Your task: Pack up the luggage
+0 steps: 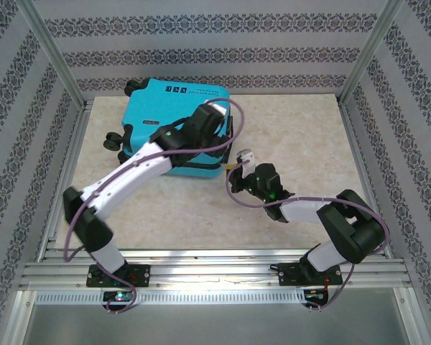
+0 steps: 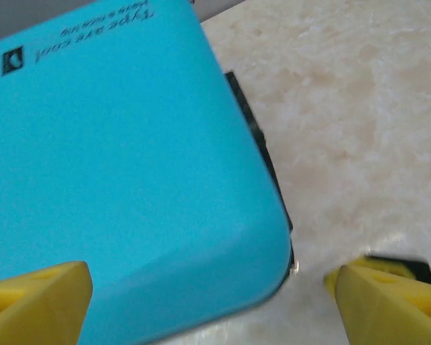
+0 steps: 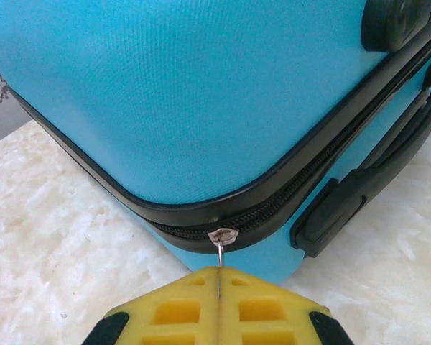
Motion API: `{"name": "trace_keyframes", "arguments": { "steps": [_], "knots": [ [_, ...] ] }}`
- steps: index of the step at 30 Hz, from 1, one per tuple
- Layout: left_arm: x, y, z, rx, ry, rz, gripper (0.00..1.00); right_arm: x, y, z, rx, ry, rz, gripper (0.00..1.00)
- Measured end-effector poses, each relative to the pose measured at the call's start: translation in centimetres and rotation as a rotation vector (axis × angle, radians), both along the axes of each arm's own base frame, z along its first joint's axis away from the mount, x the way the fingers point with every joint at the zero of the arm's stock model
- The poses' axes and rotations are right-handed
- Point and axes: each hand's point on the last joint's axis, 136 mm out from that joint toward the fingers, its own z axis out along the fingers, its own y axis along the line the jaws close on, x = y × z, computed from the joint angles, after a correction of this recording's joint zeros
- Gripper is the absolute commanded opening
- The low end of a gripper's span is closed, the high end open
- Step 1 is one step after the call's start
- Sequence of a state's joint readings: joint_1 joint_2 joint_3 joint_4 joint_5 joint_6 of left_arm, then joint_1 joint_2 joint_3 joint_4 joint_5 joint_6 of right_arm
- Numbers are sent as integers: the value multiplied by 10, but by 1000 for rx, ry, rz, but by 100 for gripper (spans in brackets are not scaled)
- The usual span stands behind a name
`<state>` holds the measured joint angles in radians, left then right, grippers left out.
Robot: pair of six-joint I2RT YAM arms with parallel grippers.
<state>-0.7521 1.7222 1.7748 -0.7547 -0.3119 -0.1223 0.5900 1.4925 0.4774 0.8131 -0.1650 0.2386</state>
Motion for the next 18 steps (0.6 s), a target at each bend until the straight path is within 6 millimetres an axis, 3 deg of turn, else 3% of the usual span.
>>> {"name": "trace_keyframes", "arguments": {
  "steps": [6, 11, 14, 18],
  "knots": [
    [50, -40, -38, 107, 24, -23, 89, -7, 1, -3, -4, 10, 14, 0],
    [82, -65, -42, 165, -12, -20, 89, -10, 0, -8, -10, 20, 15, 0],
    [94, -75, -40, 190, -41, -10, 92, -10, 0, -8, -10, 20, 15, 0],
    [98, -73, -55, 252, -25, 10, 95, -10, 0, -7, -8, 18, 15, 0]
  ]
}}
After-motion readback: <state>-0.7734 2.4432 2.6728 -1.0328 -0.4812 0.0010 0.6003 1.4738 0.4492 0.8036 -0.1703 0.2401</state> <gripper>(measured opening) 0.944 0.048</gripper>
